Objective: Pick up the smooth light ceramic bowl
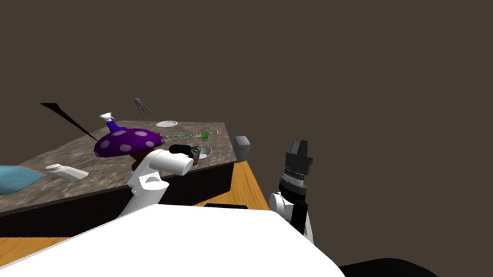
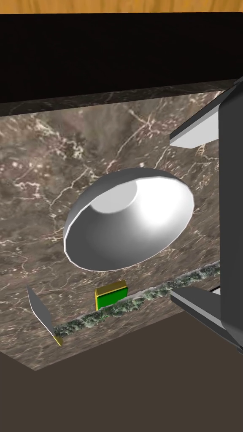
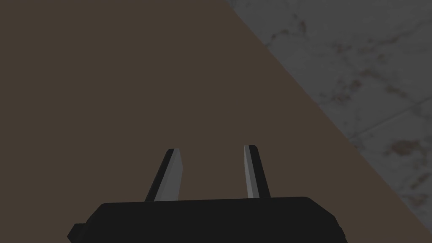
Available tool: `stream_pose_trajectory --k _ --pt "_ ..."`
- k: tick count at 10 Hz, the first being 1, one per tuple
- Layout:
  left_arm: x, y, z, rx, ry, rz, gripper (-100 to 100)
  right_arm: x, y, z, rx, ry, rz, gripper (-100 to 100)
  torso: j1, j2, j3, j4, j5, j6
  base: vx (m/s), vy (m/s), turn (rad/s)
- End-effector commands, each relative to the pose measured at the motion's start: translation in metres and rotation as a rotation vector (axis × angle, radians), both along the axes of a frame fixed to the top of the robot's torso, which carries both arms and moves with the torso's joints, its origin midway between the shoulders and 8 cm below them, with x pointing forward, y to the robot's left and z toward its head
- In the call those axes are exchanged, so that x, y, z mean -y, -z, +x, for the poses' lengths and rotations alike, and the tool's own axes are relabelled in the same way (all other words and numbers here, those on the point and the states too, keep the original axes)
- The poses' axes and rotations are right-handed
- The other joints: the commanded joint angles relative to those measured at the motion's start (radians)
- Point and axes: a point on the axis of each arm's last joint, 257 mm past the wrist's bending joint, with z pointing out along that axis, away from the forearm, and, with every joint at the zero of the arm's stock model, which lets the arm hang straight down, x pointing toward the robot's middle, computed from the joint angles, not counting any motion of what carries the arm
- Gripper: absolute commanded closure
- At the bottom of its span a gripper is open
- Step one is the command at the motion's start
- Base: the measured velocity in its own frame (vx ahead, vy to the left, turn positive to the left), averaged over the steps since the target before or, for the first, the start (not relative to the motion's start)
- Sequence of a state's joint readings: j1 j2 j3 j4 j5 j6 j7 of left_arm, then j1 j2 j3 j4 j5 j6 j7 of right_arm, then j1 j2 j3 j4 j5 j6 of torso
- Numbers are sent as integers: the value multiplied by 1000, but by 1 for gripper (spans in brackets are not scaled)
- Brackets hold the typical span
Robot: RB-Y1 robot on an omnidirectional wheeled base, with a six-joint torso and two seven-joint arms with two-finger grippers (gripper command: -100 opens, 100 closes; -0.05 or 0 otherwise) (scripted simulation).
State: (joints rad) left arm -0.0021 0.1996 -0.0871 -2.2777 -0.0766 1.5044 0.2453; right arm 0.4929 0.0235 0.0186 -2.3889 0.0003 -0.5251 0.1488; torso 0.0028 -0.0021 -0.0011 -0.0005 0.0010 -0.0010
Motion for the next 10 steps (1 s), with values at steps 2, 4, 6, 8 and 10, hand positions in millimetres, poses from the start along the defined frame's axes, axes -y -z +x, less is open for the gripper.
stream_pose_trajectory --k 2,4,6,8,10 --pt "-1 12 -10 -66 -31 -16 -100 0 0 0 0 0 0 0 0 0 0 0 0 0 6 36 -97" --pt "-3 20 -17 -105 -50 -25 -100 0 0 0 0 0 0 0 1 -1 -1 0 0 0 24 54 -120" --pt "-6 36 -30 -177 -82 -38 -100 0 0 0 0 0 0 0 0 -1 -1 0 0 0 24 39 -128" --pt "-8 51 -44 -242 -107 -47 -100 0 0 0 0 0 0 0 1 -2 -1 0 0 0 38 69 -102" --pt "-10 52 -45 -249 -109 -48 -100 0 0 0 0 0 0 0 2 -5 -3 -1 1 -1 67 52 -32"
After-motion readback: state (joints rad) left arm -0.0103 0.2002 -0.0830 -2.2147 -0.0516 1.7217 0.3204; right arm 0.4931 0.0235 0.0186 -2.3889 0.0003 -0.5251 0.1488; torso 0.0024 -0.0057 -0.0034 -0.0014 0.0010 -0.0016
